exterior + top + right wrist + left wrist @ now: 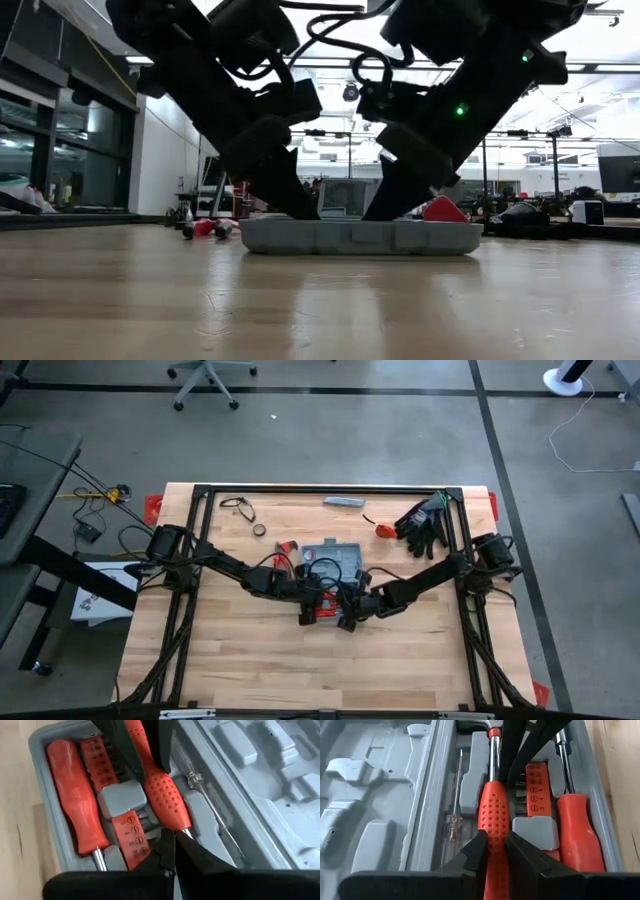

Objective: Prefit tool cases

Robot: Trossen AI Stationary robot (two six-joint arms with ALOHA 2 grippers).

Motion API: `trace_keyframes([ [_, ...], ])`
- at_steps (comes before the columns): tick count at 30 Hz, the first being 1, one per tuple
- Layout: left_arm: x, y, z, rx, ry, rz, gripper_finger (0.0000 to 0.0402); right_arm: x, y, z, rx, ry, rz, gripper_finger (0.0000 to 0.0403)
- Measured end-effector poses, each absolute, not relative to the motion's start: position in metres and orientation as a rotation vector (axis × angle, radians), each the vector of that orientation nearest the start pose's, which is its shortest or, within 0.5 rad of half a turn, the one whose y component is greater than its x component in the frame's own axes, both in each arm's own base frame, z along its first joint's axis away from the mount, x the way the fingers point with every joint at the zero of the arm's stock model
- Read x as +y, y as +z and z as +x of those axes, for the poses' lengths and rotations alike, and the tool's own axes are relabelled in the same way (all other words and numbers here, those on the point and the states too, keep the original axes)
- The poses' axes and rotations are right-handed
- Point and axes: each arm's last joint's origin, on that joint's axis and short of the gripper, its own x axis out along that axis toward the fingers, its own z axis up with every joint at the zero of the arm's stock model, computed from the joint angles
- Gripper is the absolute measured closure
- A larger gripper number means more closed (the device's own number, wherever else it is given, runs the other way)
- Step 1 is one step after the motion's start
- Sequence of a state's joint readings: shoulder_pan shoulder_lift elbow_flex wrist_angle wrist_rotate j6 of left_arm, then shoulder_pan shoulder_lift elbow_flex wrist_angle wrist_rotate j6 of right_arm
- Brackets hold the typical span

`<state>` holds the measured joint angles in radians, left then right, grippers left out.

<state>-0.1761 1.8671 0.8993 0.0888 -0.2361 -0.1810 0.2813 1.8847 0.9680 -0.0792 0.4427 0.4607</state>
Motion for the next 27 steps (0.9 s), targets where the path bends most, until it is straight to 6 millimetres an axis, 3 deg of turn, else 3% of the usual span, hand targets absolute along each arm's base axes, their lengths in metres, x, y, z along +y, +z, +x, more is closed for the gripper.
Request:
trace_keyframes([
  [5,-0.055,0.115,0.344,0.834,0.126,0.006,0.0342,0.086,0.124,0.337,0.866,-0.334,0.059,0.0403],
  [11,-0.057,0.128,0.339,0.819,0.085,0.055,0.0342,0.094,0.147,0.332,0.795,-0.333,0.013,0.0403],
  [23,-0.052,0.204,0.317,0.648,0.143,0.162,0.0342,0.086,0.196,0.309,0.734,-0.407,-0.092,0.0403],
  [27,-0.047,0.218,0.303,0.676,0.219,0.218,0.0342,0.082,0.209,0.299,0.735,-0.438,-0.116,0.0403],
])
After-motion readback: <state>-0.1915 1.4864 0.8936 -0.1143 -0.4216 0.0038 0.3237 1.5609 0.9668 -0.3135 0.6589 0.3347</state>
